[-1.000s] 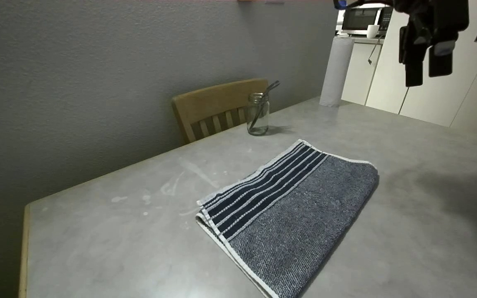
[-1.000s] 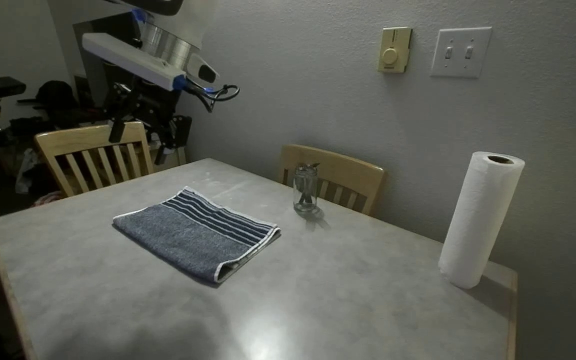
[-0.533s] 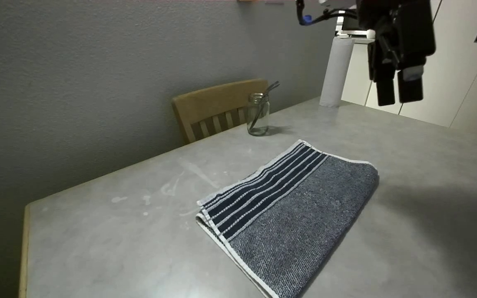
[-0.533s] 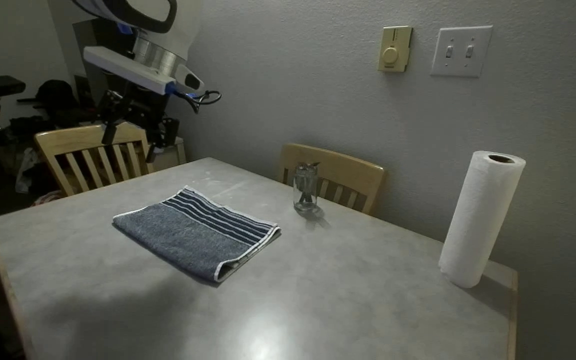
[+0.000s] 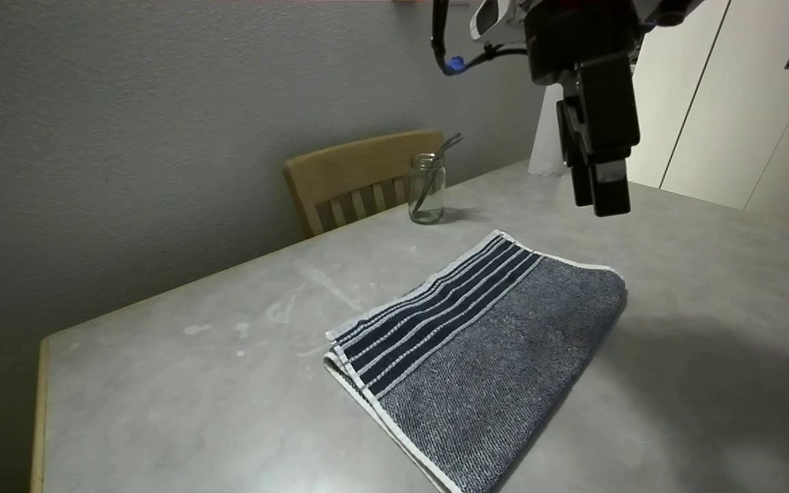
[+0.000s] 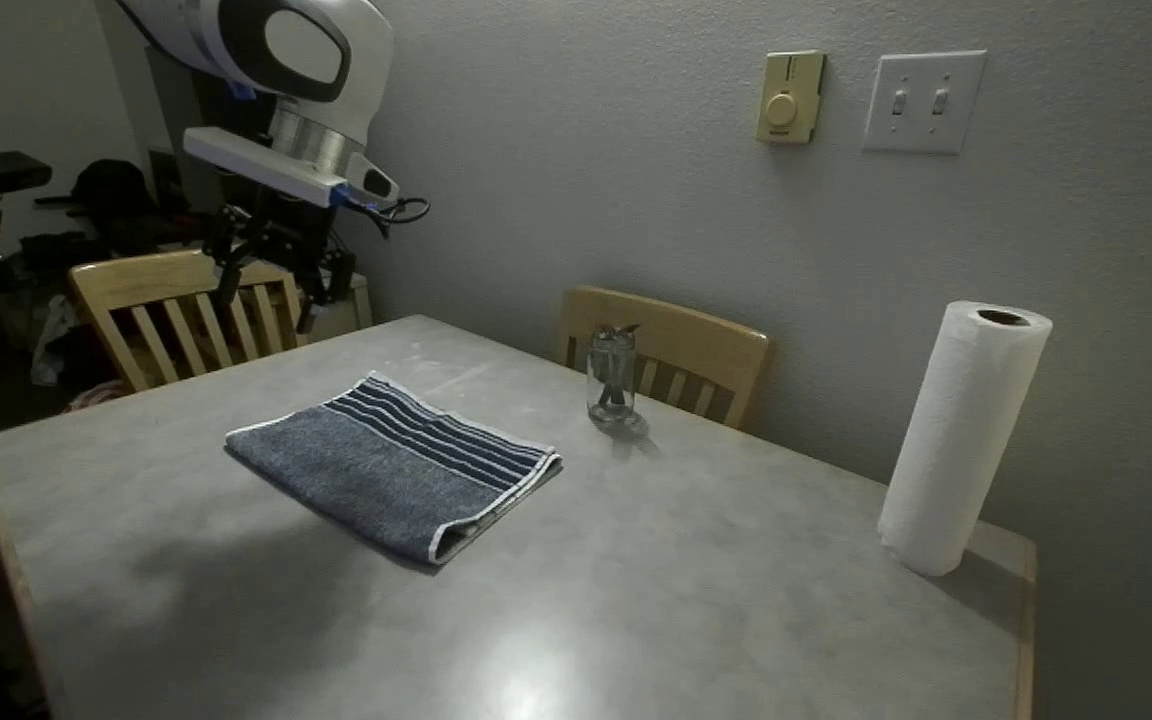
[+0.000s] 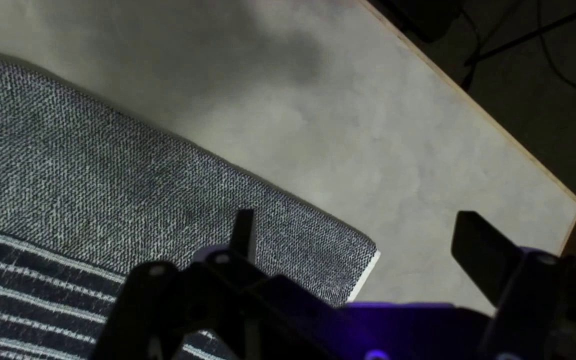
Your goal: Fold the towel
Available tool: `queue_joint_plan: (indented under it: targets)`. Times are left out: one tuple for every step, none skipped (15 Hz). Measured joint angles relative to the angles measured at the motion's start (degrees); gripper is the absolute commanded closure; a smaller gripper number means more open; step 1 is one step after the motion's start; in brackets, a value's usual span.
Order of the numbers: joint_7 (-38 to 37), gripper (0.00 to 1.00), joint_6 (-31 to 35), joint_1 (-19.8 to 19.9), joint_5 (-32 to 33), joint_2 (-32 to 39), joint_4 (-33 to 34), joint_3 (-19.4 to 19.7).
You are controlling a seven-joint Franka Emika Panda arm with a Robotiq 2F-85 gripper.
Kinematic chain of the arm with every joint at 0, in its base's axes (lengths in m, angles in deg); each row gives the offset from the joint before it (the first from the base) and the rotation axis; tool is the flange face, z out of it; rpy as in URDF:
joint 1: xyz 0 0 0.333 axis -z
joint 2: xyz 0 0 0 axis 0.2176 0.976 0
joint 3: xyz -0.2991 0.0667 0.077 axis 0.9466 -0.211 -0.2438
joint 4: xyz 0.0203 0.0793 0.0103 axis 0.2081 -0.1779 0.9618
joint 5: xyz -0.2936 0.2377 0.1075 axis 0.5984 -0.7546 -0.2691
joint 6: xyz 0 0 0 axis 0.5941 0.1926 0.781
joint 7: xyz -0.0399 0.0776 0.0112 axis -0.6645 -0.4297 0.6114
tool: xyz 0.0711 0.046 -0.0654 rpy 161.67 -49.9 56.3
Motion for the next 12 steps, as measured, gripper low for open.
queue_joint_plan:
  targets:
    - [0.0, 0.0, 0.0, 0.1, 0.0, -0.1, 0.0, 0.0]
    - [0.0, 0.0, 0.0, 0.1, 0.0, -0.2, 0.0, 0.0]
    - [-0.9, 0.0, 0.1, 0.0, 0.0, -0.1, 0.0, 0.0]
    - [-3.2, 0.0, 0.5, -0.1, 0.0, 0.0, 0.1, -0.1]
    - [-6.4, 0.0, 1.8, -0.5, -0.1, 0.1, 0.1, -0.1]
    - [-10.3, 0.0, 3.6, -1.0, -0.1, 0.4, 0.2, -0.3]
    - [-14.4, 0.0, 5.9, -1.6, -0.1, 1.0, 0.3, -0.5]
    - [-18.6, 0.0, 8.4, -2.5, 0.0, 1.9, 0.6, -0.7]
    - [-22.8, 0.0, 10.9, -3.5, 0.2, 3.0, 0.9, -0.8]
    - [-27.1, 0.0, 13.4, -4.6, 0.8, 4.3, 1.3, -0.9]
    - [-31.2, 0.0, 15.8, -5.8, 1.8, 5.7, 1.8, -0.9]
    - [-33.9, 0.0, 17.6, -6.9, 2.6, 7.3, 2.3, -0.9]
